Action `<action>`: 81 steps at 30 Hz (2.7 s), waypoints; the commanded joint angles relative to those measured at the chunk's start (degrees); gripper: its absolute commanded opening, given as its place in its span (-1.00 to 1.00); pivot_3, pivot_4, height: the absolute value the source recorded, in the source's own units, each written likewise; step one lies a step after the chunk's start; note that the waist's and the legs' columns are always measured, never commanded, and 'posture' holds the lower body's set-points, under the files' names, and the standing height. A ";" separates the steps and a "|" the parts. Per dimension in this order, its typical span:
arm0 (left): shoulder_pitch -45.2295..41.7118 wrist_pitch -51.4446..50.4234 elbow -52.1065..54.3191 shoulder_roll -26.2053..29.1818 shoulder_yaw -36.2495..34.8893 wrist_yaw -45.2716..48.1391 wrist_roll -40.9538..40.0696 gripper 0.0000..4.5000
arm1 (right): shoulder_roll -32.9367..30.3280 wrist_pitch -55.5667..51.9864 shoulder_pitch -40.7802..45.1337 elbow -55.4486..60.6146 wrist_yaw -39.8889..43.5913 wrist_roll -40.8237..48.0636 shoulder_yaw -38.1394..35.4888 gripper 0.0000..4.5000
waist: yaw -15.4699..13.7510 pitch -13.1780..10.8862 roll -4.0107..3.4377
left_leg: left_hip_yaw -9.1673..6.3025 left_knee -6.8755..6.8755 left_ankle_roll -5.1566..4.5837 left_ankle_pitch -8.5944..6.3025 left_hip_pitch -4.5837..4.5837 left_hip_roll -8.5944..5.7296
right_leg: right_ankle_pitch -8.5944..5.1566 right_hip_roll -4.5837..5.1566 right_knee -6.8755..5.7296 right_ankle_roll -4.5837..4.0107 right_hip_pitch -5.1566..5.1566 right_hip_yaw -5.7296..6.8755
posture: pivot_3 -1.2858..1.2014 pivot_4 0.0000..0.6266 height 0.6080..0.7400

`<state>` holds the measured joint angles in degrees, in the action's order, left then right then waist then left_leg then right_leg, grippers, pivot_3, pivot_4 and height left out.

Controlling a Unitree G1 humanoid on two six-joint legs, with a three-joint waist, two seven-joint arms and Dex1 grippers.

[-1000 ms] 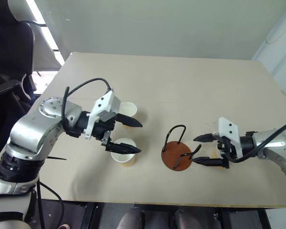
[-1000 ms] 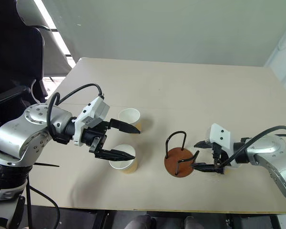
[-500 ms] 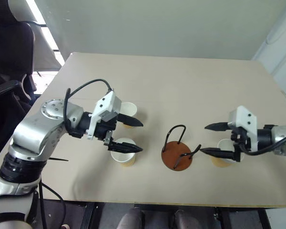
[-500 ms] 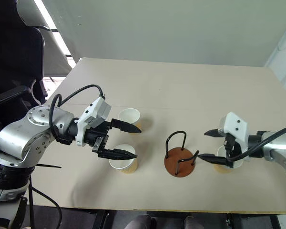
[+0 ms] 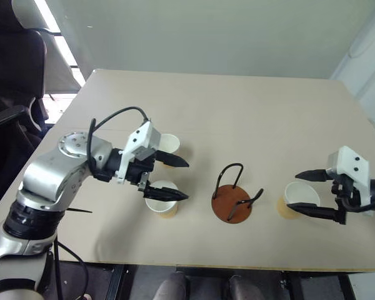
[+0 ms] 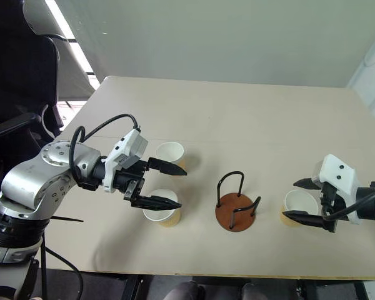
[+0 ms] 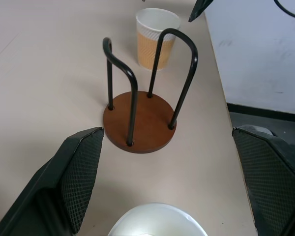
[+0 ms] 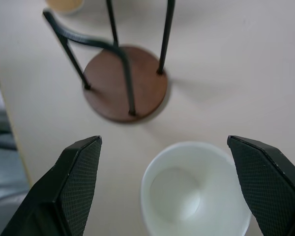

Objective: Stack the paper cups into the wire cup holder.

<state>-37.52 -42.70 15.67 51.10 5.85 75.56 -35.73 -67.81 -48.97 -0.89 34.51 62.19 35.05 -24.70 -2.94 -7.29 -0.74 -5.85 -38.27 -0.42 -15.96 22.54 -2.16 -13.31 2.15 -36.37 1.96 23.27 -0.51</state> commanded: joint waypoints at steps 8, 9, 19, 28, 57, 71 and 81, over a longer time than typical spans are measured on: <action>-0.68 1.48 0.81 0.64 -0.48 1.35 0.26 1.00 | -3.03 8.79 -4.33 -0.32 1.54 -8.35 3.84 0.86 | 0.06 0.00 0.00 | 0.05 -0.01 0.00 0.00 -0.05 0.00 | 0.00 0.00 -0.01 0.00 0.01 -0.05 | 0.03 -0.52 1.00; -0.61 1.40 0.92 0.68 -0.58 1.23 0.21 1.00 | -3.33 9.89 -4.75 -0.85 1.74 -9.48 4.58 0.86 | 0.06 0.00 0.00 | 0.06 -0.01 -0.01 0.00 -0.06 0.00 | 0.00 0.00 -0.02 0.00 0.01 -0.06 | 0.03 -0.52 1.00; -0.04 0.96 1.54 1.24 -1.17 0.36 -0.11 1.00 | -3.11 16.33 -3.62 -5.76 1.63 -15.92 12.10 0.70 | 0.14 0.01 0.02 | 0.08 -0.03 -0.02 0.00 -0.07 0.01 | 0.00 0.00 -0.05 0.01 0.00 -0.07 | 0.03 -0.52 1.00; -0.18 1.84 0.76 1.59 -0.73 0.71 0.72 1.00 | -1.77 16.49 -0.04 -6.82 1.70 -16.24 15.15 -0.67 | 0.17 0.01 0.02 | 0.12 -0.08 -0.03 0.01 -0.09 0.00 | 0.00 0.00 -0.11 0.01 0.01 -0.11 | 0.03 -0.52 1.00; -4.19 2.73 -2.71 -0.74 2.15 3.08 3.13 1.00 | -6.45 2.82 33.86 7.39 2.06 6.65 17.98 -0.98 | 0.31 0.00 0.02 | 0.14 -0.12 -0.03 0.01 -0.01 -0.02 | -0.04 0.00 -0.17 0.08 0.15 -0.20 | 0.03 -0.52 1.00; -2.81 1.76 -1.24 -0.02 1.00 2.67 2.75 1.00 | -2.25 3.95 36.54 8.52 1.52 4.53 25.46 -0.98 | 0.33 0.00 0.03 | 0.14 -0.14 -0.05 0.02 -0.01 -0.01 | -0.05 0.00 -0.19 0.08 0.17 -0.21 | 0.03 -0.52 1.00; -2.14 1.13 -0.36 0.01 0.66 1.99 2.41 1.00 | -0.60 5.22 36.30 8.49 2.07 1.24 27.96 -0.91 | 0.33 0.00 0.03 | 0.14 -0.16 -0.05 0.03 0.01 -0.01 | -0.05 0.00 -0.22 0.08 0.18 -0.21 | 0.03 -0.52 1.00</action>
<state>-39.79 -41.39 13.69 50.55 8.20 77.72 -32.45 -68.46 -44.66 34.81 42.32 64.10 36.77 3.58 -2.60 -7.29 -0.71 -5.72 -38.43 -0.47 -15.94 22.55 -2.17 -13.35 2.14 -36.59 2.04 23.46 -0.72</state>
